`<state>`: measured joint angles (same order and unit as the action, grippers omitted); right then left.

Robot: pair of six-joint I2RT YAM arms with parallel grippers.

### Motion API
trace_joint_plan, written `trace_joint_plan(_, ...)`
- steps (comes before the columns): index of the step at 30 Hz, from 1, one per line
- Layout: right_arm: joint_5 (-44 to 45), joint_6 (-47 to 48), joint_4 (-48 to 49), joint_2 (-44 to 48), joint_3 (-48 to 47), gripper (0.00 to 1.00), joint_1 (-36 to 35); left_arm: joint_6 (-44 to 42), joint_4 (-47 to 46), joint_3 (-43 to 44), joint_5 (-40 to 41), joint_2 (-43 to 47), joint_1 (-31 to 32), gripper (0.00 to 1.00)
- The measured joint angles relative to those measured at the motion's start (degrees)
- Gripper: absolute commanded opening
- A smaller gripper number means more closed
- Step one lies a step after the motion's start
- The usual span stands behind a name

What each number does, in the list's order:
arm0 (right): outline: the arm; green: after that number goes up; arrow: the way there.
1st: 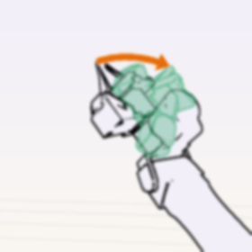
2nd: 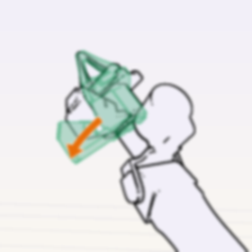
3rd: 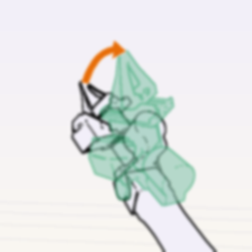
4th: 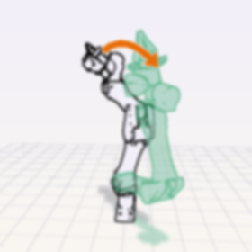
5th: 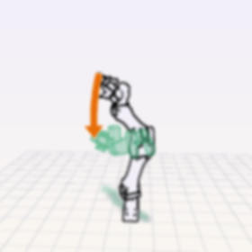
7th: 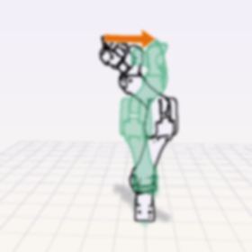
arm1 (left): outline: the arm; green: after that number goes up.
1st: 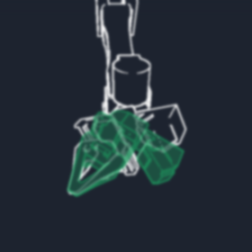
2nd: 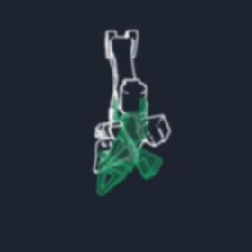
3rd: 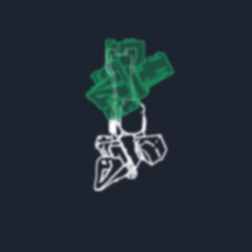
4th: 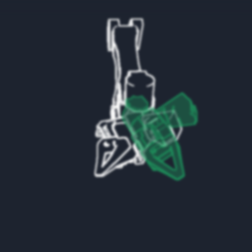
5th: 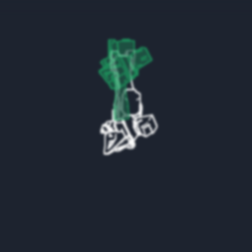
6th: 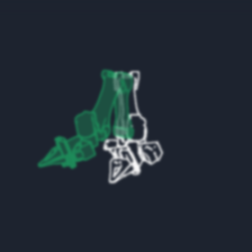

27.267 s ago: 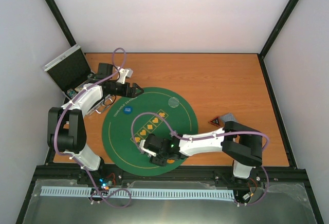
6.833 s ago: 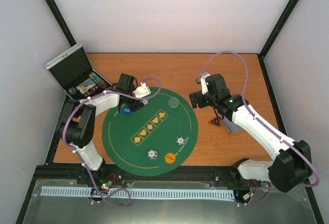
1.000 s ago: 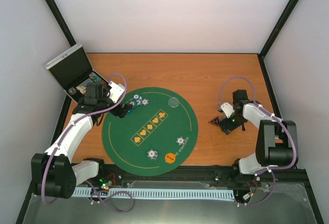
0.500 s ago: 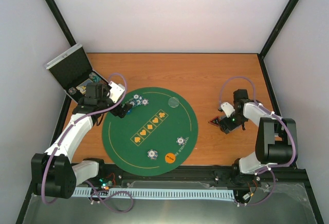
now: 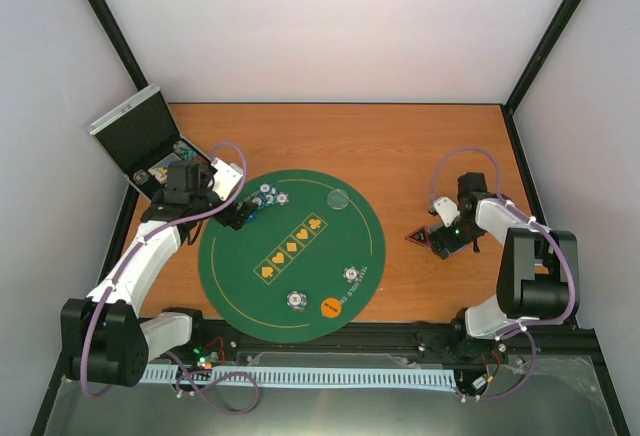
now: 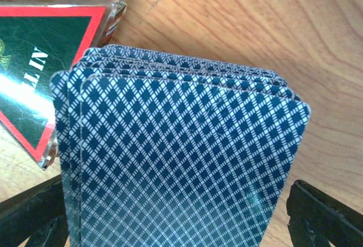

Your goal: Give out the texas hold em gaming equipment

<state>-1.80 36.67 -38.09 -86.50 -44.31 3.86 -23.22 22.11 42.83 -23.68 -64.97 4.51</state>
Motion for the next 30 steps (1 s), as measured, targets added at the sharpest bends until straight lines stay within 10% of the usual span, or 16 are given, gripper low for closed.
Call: trace_joint_plan(30, 2.05, 1.05, -2.86, -2.47, -3.28, 0.47, -2.19, 0.00, 0.59, 0.00, -0.13, 0.00, 0.00, 1.00)
